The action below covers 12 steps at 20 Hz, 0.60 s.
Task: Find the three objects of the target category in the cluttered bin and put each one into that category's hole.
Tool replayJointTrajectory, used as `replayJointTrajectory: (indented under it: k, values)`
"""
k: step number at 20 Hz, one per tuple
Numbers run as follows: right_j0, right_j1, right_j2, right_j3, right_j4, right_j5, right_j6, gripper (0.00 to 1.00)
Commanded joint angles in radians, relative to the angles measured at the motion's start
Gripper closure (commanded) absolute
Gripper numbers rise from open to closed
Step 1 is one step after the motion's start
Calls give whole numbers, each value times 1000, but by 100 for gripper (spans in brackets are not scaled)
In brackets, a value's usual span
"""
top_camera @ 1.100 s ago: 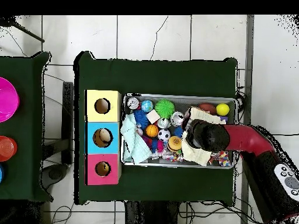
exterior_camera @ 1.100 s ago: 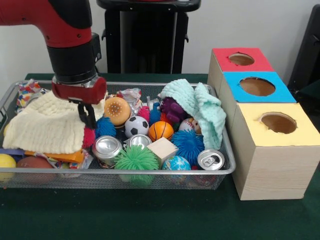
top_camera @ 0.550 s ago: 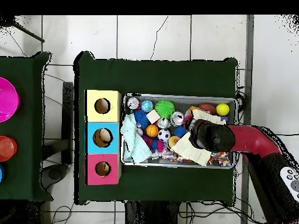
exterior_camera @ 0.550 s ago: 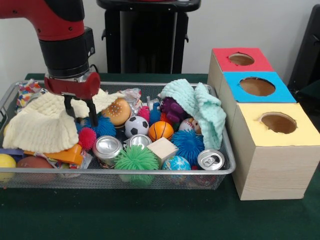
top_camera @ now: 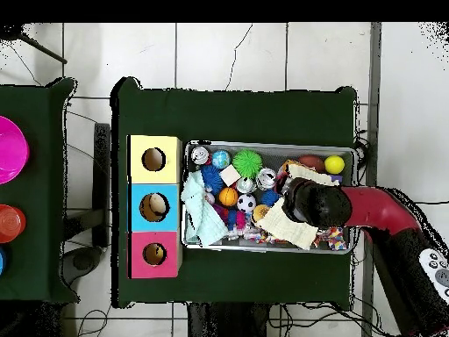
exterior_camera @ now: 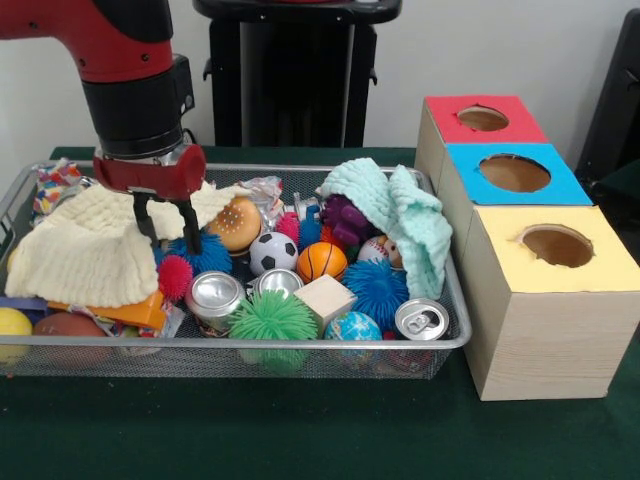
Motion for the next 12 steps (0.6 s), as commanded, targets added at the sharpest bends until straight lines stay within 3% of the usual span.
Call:
replayJointTrajectory:
  k: [1, 6, 12]
  values:
    - [-2, 85, 52, -93, -98, 95, -392, 0]
    - [0, 157, 67, -238, -122, 164, -496, 0]
    - [9, 174, 52, -284, -133, 162, -507, 0]
